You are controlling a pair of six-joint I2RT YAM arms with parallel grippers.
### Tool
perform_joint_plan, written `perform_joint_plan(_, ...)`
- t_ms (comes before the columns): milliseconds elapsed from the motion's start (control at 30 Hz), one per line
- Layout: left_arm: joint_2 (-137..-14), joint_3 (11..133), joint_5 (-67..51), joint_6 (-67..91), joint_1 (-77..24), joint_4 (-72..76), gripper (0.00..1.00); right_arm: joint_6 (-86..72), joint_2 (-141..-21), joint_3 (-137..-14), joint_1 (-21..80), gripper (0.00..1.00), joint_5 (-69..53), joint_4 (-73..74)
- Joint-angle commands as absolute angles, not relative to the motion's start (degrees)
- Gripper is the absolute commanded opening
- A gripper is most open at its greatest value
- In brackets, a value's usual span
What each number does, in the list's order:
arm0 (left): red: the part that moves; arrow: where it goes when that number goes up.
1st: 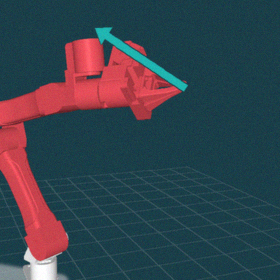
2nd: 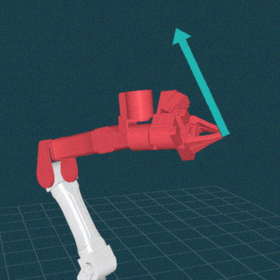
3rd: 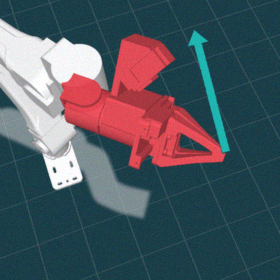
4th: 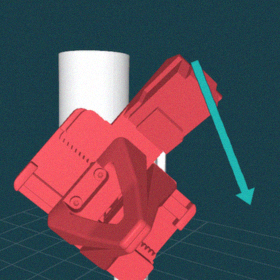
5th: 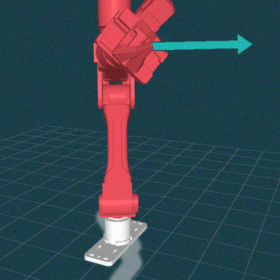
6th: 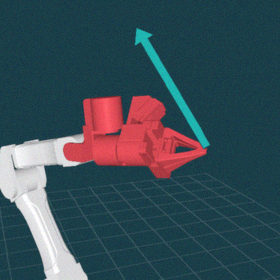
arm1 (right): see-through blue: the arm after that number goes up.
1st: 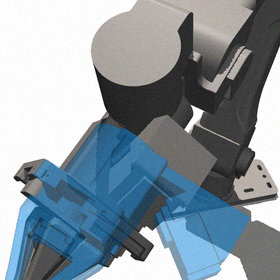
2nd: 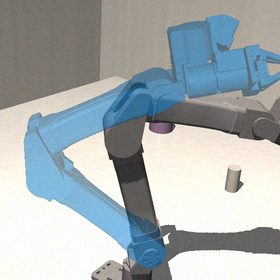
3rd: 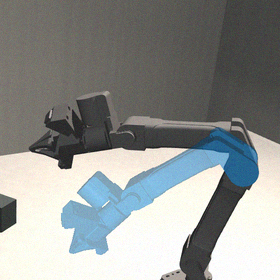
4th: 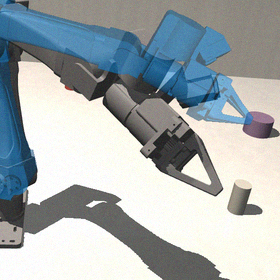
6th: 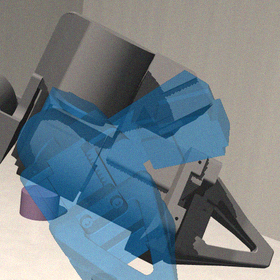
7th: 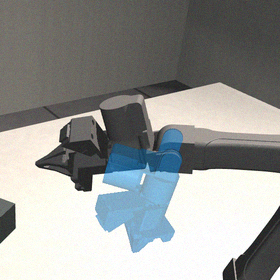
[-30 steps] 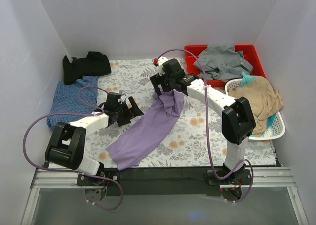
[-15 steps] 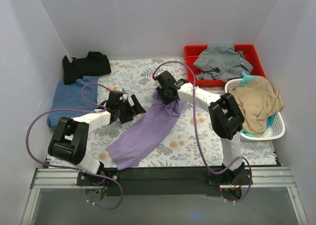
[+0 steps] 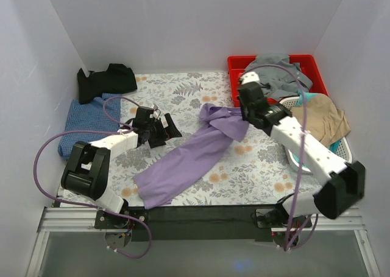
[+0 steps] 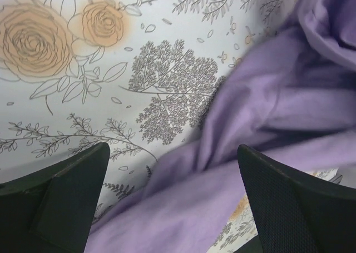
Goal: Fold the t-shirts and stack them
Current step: Flatten the tshirt out
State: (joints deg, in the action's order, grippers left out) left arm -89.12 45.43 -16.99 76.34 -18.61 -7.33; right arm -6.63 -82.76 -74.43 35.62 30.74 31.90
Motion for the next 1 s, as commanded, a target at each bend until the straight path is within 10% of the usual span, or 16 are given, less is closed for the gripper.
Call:
perform_joint_plan(0,-87.3,48.7,-16.7,73.8,-19.0,-10.5,0.98,-16.8,-75.6,-65.5,32.9,0.01,35.2,41.8)
perform_joint_plan(133,-87.1,48.8,-17.0,73.2,-19.0,-10.9,0.98,-25.8,-70.1,-55.2,32.9,0.09,34.6,44.1)
perform_joint_plan(200,-87.7,48.5,-18.1,72.8,-19.0,-11.2,0.98,-28.9,-68.9,-52.2,32.9,0.61,35.9,44.8)
perform_joint_plan(267,-87.8,48.2,-19.9,72.4,-19.1,-11.9,0.98,-30.0,-67.4,-52.6,33.0,0.91,37.8,45.7)
perform_joint_plan(967,-83.1,38.8,-21.8,74.8,-22.8,-13.2,0.98,-8.1,-89.6,-63.1,23.8,0.95,13.9,16.5)
